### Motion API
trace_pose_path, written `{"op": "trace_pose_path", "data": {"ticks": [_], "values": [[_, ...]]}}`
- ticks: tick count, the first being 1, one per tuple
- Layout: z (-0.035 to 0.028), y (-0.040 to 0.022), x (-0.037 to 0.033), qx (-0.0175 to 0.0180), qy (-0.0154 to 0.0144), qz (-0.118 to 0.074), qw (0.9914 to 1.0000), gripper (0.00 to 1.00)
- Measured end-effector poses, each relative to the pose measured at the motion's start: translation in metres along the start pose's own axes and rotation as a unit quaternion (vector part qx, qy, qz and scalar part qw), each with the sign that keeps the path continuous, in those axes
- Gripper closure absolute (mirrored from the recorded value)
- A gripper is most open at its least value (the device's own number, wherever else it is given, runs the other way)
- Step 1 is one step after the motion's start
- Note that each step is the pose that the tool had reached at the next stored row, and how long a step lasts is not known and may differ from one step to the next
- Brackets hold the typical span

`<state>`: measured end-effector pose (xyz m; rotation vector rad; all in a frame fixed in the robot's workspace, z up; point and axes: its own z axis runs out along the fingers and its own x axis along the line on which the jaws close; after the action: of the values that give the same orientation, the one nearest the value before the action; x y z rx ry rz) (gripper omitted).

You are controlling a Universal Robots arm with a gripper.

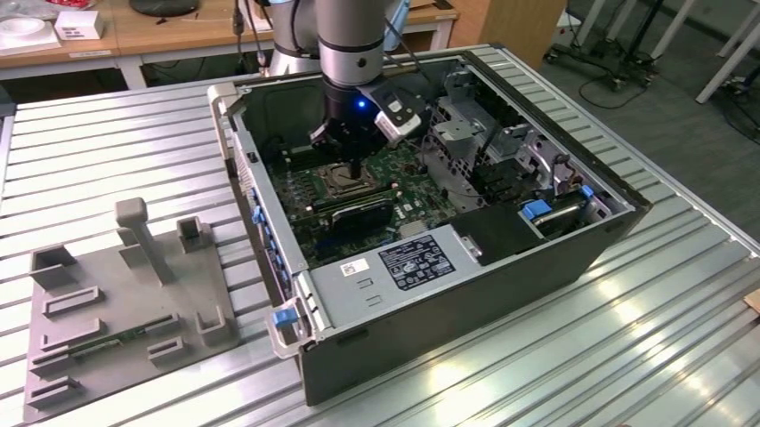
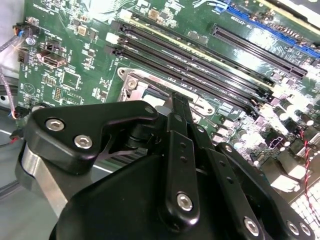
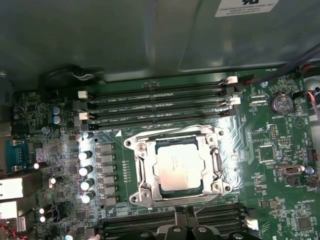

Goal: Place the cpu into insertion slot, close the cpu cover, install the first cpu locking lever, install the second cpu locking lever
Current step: 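Install the second cpu locking lever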

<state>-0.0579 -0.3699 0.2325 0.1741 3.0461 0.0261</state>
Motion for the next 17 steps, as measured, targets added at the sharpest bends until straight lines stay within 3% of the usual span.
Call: {"op": "trace_pose_path", "data": {"ticks": [6, 12, 17], "values": [[0.0023, -0.0008, 0.0054, -0.0002, -0.0012, 0.0, 1.0, 0.89], [0.0025, -0.0059, 0.0063, -0.0002, -0.0012, 0.0, 1.0, 0.89], [0.0042, -0.0063, 0.0075, -0.0001, -0.0012, 0.0, 1.0, 0.89]]}}
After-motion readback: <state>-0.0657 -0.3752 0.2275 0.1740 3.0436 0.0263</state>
